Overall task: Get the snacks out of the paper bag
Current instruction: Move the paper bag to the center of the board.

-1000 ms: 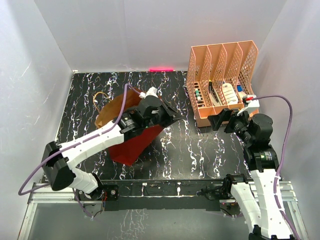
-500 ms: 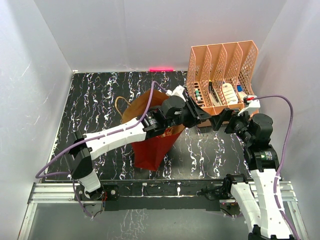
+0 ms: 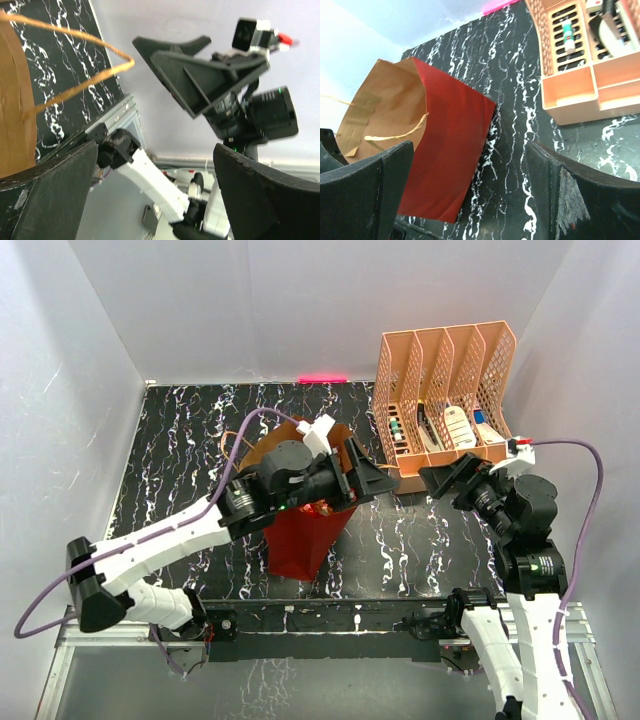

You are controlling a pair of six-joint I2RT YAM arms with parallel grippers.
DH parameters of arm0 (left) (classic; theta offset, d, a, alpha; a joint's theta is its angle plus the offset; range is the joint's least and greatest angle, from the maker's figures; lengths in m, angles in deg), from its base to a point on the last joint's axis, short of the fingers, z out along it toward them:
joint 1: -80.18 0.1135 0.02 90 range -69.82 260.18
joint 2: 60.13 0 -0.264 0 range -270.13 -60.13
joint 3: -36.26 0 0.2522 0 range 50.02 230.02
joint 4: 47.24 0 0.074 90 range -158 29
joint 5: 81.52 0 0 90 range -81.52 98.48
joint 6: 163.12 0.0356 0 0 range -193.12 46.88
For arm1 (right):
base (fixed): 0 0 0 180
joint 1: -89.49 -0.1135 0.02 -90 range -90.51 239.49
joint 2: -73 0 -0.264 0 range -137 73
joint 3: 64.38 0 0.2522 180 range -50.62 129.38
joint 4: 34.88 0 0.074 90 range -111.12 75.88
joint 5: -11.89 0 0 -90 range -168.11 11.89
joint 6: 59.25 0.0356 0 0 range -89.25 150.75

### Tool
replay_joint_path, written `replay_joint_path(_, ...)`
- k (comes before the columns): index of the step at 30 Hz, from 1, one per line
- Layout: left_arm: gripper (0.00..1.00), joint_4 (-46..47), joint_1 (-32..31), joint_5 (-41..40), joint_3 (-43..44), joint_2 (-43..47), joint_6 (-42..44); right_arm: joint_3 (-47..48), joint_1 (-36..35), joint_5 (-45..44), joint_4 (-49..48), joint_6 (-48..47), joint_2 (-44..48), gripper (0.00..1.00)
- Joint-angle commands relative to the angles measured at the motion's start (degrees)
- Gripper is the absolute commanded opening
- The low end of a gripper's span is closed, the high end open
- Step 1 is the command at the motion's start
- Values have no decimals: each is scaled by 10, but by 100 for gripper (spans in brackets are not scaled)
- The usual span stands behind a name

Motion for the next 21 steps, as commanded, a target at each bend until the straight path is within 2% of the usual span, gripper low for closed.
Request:
replay_joint_path(1,98,-6,-2,80,-44,53,37,21,1,72,-4,36,-10,98)
replay_joint_path(5,98,-8,-2,113,-60,103,98,28,0,158,-11,54,-27,98)
replay_joint_path(10,98,-185,-2,18,16,155,244,4,1,286,-114,137,-42,98)
replay_joint_path(15,98,-329,-2,-103,118,164,336,11,1,291,-135,168,-61,97)
replay_joint_path(21,98,-355,-2,-184,106,209,352,-20,1,276,-221,263,-65,90)
